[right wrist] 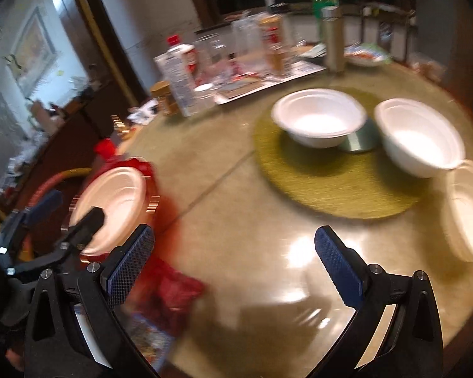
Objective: Organize plates and bowls
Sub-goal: 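Move the right tool away from the plates toward the other beige bowl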
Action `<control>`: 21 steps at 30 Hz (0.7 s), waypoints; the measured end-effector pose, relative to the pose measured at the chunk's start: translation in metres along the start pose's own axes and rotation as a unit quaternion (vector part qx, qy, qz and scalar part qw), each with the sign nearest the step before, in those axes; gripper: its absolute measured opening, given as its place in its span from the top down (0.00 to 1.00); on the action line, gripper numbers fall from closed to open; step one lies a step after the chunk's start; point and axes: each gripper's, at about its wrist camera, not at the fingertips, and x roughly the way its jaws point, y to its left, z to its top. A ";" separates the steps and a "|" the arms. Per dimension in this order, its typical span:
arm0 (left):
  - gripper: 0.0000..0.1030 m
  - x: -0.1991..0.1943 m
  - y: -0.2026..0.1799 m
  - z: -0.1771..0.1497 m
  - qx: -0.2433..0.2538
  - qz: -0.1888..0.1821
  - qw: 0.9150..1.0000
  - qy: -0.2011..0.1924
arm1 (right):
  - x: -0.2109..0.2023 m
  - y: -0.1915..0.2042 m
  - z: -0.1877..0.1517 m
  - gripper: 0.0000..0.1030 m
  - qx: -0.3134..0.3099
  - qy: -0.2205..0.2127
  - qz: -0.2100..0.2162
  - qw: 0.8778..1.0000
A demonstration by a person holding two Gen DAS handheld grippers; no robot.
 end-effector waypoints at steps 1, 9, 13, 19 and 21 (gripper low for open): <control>0.20 0.001 -0.005 0.001 0.003 -0.001 1.000 0.000 | -0.003 -0.005 -0.001 0.00 0.002 -0.005 -0.014 1.000; 0.20 0.010 -0.053 0.010 0.024 -0.047 0.999 -0.002 | -0.029 -0.063 -0.006 0.00 0.049 -0.030 -0.087 0.995; 0.20 0.019 -0.070 0.011 0.030 -0.060 0.998 0.004 | -0.043 -0.085 -0.011 0.00 0.066 -0.042 -0.122 0.989; 0.20 0.032 -0.092 0.013 0.039 -0.076 0.996 0.017 | -0.055 -0.107 -0.018 0.00 0.088 -0.047 -0.150 0.984; 0.20 0.036 -0.096 0.013 0.040 -0.081 0.996 0.022 | -0.055 -0.111 -0.019 0.00 0.093 -0.044 -0.152 0.983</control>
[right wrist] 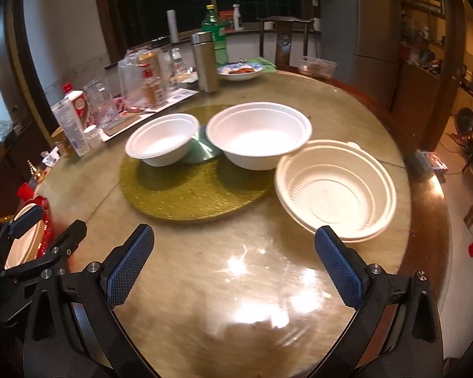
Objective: Organize plates and bowls
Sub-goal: 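Move the right tool away from the plates toward the other beige bowl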
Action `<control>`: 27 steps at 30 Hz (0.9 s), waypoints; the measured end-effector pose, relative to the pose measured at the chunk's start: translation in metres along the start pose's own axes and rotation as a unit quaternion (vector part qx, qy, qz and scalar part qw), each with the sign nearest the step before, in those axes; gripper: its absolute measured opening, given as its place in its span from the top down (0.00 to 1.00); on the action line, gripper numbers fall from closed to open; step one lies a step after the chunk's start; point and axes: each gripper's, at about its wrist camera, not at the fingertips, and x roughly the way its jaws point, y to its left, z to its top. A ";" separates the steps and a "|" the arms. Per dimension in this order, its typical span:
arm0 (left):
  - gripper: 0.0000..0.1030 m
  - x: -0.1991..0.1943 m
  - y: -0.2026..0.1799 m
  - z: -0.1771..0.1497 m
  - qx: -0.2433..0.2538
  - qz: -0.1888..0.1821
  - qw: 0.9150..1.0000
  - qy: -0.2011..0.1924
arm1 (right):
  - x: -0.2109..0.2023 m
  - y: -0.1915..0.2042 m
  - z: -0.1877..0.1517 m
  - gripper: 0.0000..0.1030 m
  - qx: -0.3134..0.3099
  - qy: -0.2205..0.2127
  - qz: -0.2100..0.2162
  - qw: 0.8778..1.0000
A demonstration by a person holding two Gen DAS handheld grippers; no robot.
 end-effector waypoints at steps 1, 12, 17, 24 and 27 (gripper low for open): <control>0.20 0.002 -0.001 0.001 0.000 -0.002 1.000 0.003 | 0.001 -0.003 -0.001 0.00 0.004 0.003 0.003 1.000; 0.20 0.024 -0.022 0.007 -0.005 -0.046 0.998 0.034 | -0.007 -0.036 -0.008 0.00 0.044 0.011 0.051 0.998; 0.20 0.029 -0.044 0.012 -0.001 -0.081 0.996 0.045 | -0.016 -0.065 -0.008 0.00 0.079 0.008 0.059 0.995; 0.20 0.033 -0.076 0.025 -0.005 -0.130 0.990 0.052 | -0.020 -0.104 -0.008 0.00 0.142 0.012 0.077 0.987; 0.20 0.038 -0.087 0.030 -0.019 -0.155 0.986 0.059 | -0.016 -0.123 -0.009 0.00 0.182 0.016 0.093 0.979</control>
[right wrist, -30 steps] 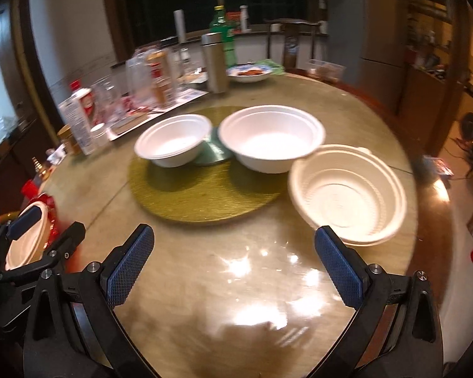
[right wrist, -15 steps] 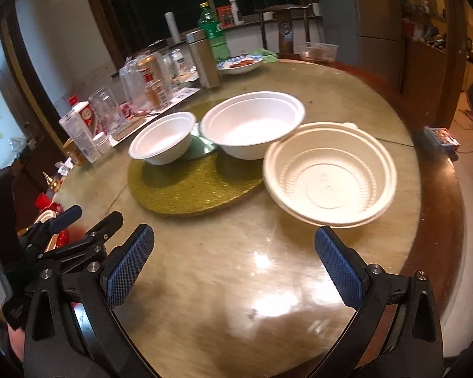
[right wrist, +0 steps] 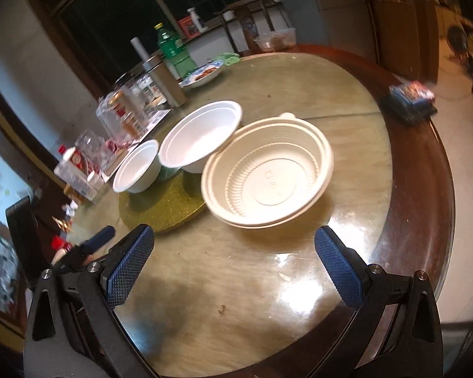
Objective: Organize plates and bowls
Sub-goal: 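Move the right tool away from the plates toward the other beige bowl, then grasp the rim of the second beige plastic bowl with the right tool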
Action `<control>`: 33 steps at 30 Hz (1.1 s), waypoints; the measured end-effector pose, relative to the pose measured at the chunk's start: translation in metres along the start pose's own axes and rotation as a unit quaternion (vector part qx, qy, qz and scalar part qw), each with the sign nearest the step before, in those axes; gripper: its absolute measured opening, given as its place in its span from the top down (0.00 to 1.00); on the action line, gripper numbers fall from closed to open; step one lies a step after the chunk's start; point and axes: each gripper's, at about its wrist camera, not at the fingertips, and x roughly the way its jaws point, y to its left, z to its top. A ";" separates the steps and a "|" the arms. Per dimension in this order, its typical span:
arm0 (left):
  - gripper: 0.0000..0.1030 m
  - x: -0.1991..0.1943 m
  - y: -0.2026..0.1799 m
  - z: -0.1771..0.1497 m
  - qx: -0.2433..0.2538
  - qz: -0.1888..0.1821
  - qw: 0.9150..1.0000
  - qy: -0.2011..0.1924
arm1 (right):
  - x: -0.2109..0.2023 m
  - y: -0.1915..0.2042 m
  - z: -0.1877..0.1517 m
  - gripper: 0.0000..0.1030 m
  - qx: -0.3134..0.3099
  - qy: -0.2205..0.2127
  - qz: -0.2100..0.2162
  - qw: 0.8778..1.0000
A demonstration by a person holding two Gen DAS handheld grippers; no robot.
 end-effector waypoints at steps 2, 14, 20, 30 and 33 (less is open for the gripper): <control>0.20 0.006 -0.006 0.005 -0.012 -0.014 1.000 0.004 | 0.001 -0.014 0.004 0.00 0.031 0.004 0.015 0.999; 0.20 0.033 -0.033 0.023 -0.042 -0.030 0.998 0.031 | 0.024 -0.064 0.017 0.11 0.173 0.030 0.075 0.982; 0.20 0.042 -0.051 0.027 -0.030 -0.025 0.999 0.036 | 0.043 -0.074 0.021 0.34 0.194 0.046 0.059 0.978; 0.21 0.059 -0.058 0.025 -0.018 -0.028 0.998 0.045 | 0.051 -0.077 0.030 0.53 0.193 0.042 0.028 0.980; 0.29 0.065 -0.056 0.026 -0.020 -0.027 0.998 0.049 | 0.058 -0.077 0.030 0.62 0.191 0.047 0.023 0.980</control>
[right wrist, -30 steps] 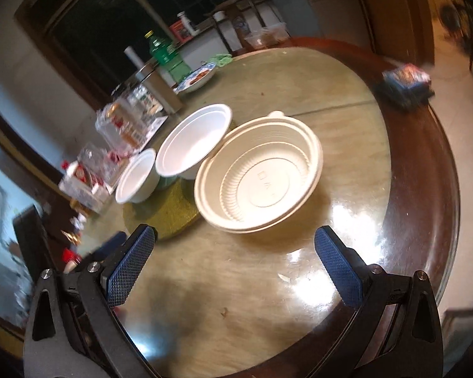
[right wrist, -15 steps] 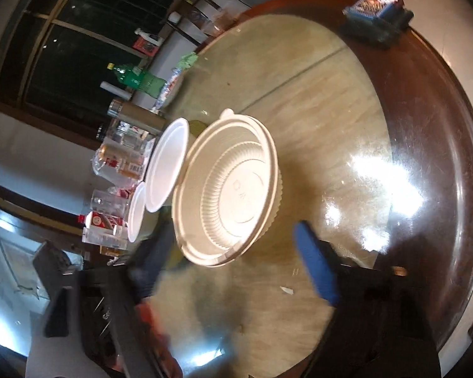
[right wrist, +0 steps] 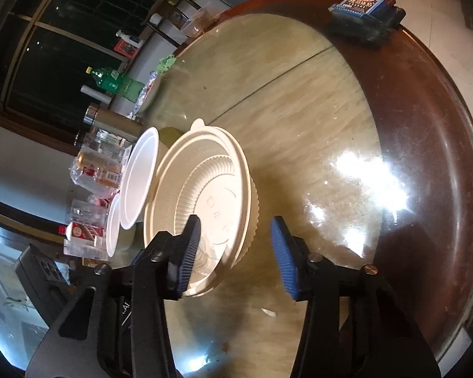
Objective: Organize plates and bowls
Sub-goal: 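Grasp the rim of the second beige plastic bowl with the right tool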
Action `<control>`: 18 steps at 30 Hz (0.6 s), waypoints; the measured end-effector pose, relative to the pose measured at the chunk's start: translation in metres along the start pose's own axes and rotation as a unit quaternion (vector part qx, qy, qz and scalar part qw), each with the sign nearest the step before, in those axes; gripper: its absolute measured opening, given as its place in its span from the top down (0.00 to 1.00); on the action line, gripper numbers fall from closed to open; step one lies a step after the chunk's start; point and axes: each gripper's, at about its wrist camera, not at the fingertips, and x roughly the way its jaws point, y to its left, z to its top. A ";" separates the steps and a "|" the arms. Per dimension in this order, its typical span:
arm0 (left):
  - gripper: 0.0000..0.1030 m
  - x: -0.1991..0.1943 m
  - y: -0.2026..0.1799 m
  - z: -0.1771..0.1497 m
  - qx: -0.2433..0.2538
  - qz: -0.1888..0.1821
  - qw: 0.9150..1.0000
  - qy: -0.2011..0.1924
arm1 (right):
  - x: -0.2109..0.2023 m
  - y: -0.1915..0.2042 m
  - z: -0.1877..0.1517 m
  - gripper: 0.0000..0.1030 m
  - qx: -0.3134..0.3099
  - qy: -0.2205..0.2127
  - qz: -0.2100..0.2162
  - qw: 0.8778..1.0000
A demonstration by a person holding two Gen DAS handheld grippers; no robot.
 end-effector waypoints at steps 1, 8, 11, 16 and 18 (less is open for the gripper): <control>0.36 0.002 0.001 -0.001 0.000 -0.001 1.000 0.004 | 0.001 0.000 0.000 0.66 -0.002 0.000 -0.004 1.000; 0.84 0.005 -0.003 -0.004 0.019 -0.004 1.000 0.015 | -0.001 0.012 -0.009 0.88 -0.036 -0.011 -0.030 0.999; 0.86 0.002 0.001 -0.004 0.017 -0.003 1.000 0.013 | -0.004 0.014 -0.014 0.89 -0.045 -0.017 -0.041 0.998; 0.87 -0.007 -0.007 -0.008 0.040 0.005 0.999 -0.002 | -0.009 0.010 -0.020 0.90 -0.041 -0.018 -0.043 0.998; 0.87 -0.010 -0.008 -0.008 0.043 0.002 0.999 -0.005 | -0.013 0.009 -0.022 0.90 -0.039 -0.022 -0.040 0.998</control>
